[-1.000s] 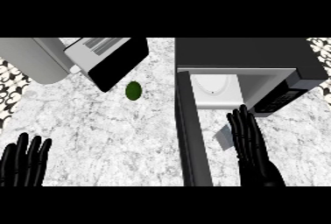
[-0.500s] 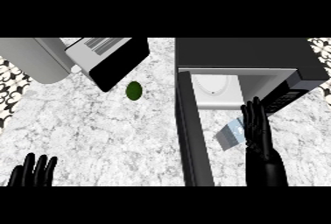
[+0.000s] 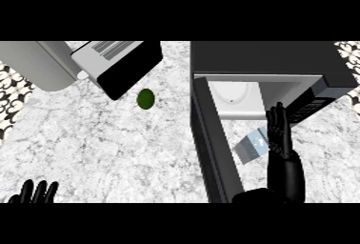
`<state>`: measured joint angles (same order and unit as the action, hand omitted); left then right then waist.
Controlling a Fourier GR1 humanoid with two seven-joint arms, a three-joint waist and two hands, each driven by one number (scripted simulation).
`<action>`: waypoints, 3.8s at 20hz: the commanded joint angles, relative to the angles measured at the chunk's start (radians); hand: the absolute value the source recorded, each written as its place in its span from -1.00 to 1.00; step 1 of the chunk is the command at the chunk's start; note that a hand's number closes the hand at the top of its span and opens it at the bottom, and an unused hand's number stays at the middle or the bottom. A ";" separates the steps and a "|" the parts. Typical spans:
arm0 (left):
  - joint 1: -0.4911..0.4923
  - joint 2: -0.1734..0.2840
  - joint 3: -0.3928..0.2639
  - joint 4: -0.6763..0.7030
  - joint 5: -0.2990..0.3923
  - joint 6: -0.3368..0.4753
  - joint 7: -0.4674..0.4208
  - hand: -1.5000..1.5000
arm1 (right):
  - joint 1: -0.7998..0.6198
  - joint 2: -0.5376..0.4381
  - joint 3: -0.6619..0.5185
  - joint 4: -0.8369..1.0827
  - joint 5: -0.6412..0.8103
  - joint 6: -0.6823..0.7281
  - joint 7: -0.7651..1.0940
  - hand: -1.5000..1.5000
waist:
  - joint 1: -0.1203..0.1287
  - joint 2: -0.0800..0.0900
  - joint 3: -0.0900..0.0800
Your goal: Pick up the milk, place it into the microwave and close the microwave
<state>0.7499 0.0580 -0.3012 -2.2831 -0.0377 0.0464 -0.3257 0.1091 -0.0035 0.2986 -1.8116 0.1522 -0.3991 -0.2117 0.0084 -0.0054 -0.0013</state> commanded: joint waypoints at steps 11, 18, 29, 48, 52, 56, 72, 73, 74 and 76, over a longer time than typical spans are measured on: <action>0.047 0.039 0.022 -0.005 0.053 -0.015 -0.047 -1.00 | -0.065 -0.083 -0.249 0.357 -0.130 0.095 -0.259 -1.00 | 0.001 0.005 0.002; 0.127 0.064 0.009 -0.030 0.058 -0.022 -0.098 -1.00 | -0.063 -0.138 -0.269 0.385 -0.143 0.173 -0.222 -1.00 | 0.002 0.003 0.001; 0.120 0.055 -0.040 0.010 0.017 0.018 -0.117 -1.00 | -0.150 -0.097 -0.328 0.748 -0.125 0.179 -0.452 -1.00 | 0.003 0.004 0.002; 0.101 0.059 -0.042 0.024 0.046 0.033 -0.116 -1.00 | -0.394 -0.115 -0.452 1.287 -0.179 0.338 -0.732 -1.00 | 0.008 0.007 0.002; 0.055 0.078 -0.001 0.019 0.090 0.015 -0.080 -1.00 | -0.432 -0.148 -0.484 1.317 -0.206 0.385 -0.764 -1.00 | 0.007 0.007 0.002; 0.094 0.123 0.064 -0.006 0.143 -0.019 -0.103 -1.00 | -0.416 -0.094 -0.482 1.336 -0.236 0.461 -0.811 1.00 | 0.007 0.007 0.002; 0.107 0.097 0.059 0.044 0.140 -0.008 -0.157 -1.00 | -0.408 -0.148 -0.437 1.246 -0.306 0.794 -0.754 1.00 | 0.000 0.004 0.002; 0.089 0.067 0.000 0.028 0.079 0.029 -0.137 -1.00 | -0.435 -0.183 -0.433 1.245 -0.308 0.828 -0.718 1.00 | -0.001 0.005 0.002; 0.131 0.107 0.043 0.042 0.126 -0.022 -0.182 -1.00 | -0.445 -0.218 -0.438 1.244 -0.316 0.856 -0.703 1.00 | 0.006 0.004 0.002; 0.100 0.095 0.037 0.028 0.110 -0.002 -0.160 -1.00 | -0.462 -0.302 -0.441 1.266 -0.336 0.974 -0.672 1.00 | 0.007 0.007 0.003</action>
<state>0.8582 0.1504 -0.2671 -2.2549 0.0690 0.0501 -0.4785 -0.3249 -0.1934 -0.1393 -0.5689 -0.1592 0.3345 -0.8786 0.0106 -0.0008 0.0008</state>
